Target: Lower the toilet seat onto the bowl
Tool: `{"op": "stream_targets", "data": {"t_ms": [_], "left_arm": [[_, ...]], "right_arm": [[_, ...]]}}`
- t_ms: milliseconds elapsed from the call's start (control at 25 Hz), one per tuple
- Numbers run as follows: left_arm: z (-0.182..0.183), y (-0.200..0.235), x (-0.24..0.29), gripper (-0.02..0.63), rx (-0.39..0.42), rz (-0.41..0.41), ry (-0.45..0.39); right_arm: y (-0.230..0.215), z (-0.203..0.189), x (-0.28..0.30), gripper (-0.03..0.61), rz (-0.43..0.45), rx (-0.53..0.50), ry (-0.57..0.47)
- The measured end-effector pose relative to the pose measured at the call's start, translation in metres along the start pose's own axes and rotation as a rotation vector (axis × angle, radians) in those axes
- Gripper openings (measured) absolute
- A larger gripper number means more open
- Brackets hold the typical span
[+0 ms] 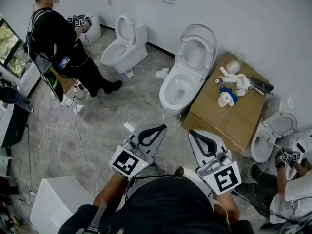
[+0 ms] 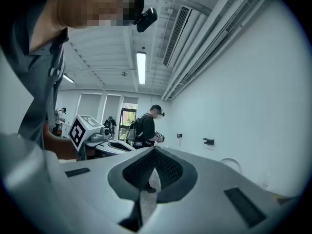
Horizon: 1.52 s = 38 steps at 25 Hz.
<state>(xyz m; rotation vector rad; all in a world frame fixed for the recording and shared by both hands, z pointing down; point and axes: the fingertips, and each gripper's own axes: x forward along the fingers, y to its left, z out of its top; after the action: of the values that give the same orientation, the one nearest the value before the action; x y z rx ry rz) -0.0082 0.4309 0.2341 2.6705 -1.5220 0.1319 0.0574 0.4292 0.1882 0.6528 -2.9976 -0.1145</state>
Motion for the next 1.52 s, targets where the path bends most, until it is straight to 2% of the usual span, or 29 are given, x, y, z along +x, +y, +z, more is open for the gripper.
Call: {"op": "stream_targets", "data": {"t_ms": [360, 600, 880, 1200, 1520], "left_arm": [[-0.015, 0.008, 0.007, 0.003, -0.014, -0.024, 0.02], [-0.018, 0.015, 0.028, 0.003, -0.025, -0.049, 0.04], [-0.025, 0.022, 0.054, 0.003, -0.03, -0.097, 0.049], [-0.027, 0.05, 0.066, 0.003, -0.045, -0.131, 0.054], [-0.01, 0.089, 0.061, 0.003, -0.038, -0.16, 0.002]], "right_arm": [[-0.003, -0.018, 0.013, 0.008, -0.004, 0.018, 0.023], [-0.02, -0.033, 0.021, 0.008, -0.003, 0.043, 0.064], [-0.044, -0.053, 0.027, 0.008, -0.046, 0.091, 0.114], [-0.057, -0.063, 0.054, 0.008, -0.072, 0.111, 0.179], [-0.064, -0.052, 0.089, 0.008, -0.103, 0.082, 0.192]]}}
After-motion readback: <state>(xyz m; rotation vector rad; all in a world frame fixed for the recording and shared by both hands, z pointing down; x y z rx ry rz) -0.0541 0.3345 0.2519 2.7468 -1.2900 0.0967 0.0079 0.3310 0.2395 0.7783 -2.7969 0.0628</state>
